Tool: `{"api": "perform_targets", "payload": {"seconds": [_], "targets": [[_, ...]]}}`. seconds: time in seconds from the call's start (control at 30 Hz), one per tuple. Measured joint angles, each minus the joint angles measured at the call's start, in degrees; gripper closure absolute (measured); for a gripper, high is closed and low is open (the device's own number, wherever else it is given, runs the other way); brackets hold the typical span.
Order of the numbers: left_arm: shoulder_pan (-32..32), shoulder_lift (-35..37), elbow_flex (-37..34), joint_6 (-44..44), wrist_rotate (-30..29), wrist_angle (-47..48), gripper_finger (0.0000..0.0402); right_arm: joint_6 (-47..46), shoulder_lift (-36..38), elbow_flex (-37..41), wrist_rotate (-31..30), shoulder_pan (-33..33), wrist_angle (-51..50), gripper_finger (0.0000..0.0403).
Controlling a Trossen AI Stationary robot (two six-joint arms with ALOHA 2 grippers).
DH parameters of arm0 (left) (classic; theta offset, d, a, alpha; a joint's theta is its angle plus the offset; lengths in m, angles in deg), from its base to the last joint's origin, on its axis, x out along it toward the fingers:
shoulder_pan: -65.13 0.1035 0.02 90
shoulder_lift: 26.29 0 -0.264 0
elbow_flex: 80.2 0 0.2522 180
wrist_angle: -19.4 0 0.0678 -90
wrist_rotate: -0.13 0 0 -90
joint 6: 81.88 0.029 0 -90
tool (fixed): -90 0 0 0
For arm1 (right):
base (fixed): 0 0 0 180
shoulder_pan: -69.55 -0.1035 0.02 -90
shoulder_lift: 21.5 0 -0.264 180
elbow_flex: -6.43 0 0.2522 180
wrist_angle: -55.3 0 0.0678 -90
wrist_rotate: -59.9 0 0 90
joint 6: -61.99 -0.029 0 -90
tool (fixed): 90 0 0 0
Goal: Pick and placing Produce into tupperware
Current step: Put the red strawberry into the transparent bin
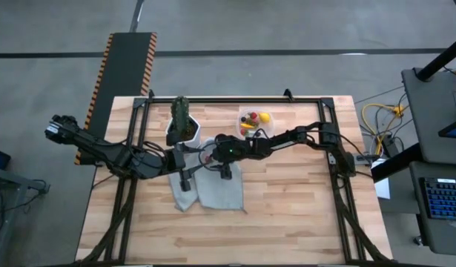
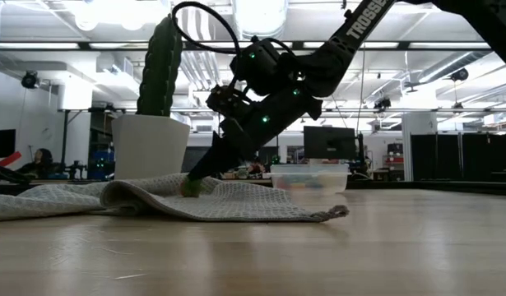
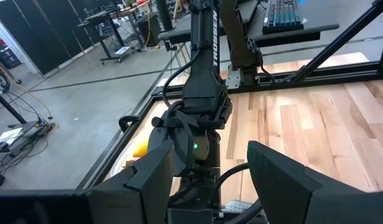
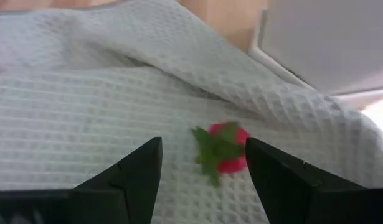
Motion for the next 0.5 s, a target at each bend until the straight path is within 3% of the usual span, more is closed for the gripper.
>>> {"api": "perform_targets", "payload": {"seconds": [0.5], "targets": [[0.00, 0.02, -0.04, -0.02, 0.02, 0.02, 0.0212, -3.04, -0.22, 0.24, -4.15, -0.02, -1.41, 0.0188]]}}
